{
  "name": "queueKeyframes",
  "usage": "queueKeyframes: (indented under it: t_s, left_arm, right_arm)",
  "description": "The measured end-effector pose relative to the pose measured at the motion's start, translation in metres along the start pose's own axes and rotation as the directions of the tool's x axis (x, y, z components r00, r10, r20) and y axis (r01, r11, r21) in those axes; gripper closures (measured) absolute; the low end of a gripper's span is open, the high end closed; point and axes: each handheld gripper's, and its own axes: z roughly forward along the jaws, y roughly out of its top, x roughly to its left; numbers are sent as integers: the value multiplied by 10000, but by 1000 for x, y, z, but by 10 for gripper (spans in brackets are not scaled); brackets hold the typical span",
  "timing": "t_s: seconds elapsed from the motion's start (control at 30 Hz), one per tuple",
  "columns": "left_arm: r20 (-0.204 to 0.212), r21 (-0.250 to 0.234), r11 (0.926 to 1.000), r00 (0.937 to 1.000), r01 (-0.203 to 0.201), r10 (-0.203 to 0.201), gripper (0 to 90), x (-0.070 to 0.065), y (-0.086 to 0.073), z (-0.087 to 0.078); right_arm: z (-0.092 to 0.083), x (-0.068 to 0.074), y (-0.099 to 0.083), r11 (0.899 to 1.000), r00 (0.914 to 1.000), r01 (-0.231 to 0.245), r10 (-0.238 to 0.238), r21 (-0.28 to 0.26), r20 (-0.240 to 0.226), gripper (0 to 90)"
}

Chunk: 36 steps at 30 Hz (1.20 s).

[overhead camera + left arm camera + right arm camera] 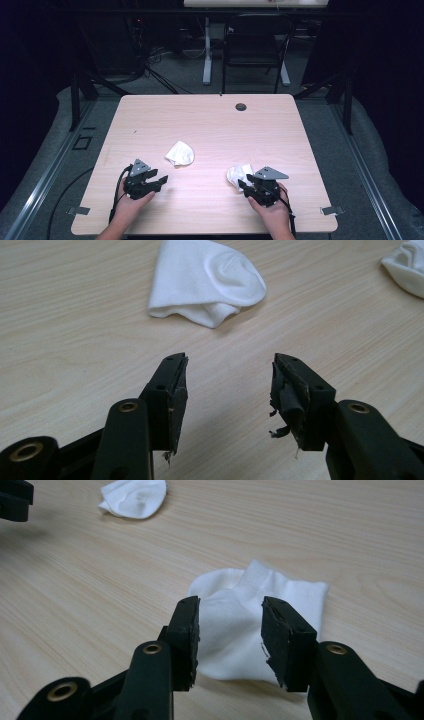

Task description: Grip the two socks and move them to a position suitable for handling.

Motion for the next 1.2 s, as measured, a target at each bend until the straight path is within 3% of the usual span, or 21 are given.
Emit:
queueKeyframes:
  t_s: [0.33, 0.43, 0.53, 0.67, 0.83, 1.2]
  left_arm:
    - [82, -206, 9998, 10000, 4, -3, 528, 2, 7, 3]
    - [57, -354, 9994, 10000, -40, 42, 561, 0, 13, 5]
    - [-96, -362, 9990, 9996, -252, 249, 650, -3, 20, 9]
    - [-163, -165, 9992, 9992, -363, 360, 781, -5, 32, 25]
    - [-248, 101, 9993, 9990, -366, 368, 855, -3, 38, 39]
    - [-593, 183, 9993, 9976, -335, 346, 888, 2, 51, 66]
  right_arm:
    - [-5, -7, -1, 9994, 9992, -355, 356, -43, 198, 612]
    - [-4, -7, -1, 9994, 9993, -338, 338, 13, 186, 612]
    - [-3, -7, -1, 9991, 9990, -431, 431, 9, 155, 614]
    - [-2, -9, -2, 9986, 9986, -511, 509, 151, 109, 626]
    - [-3, -9, -2, 9983, 9983, -586, 585, 62, 46, 627]
    - [-1, -7, -4, 9982, 9983, -588, 588, 118, -4, 626]
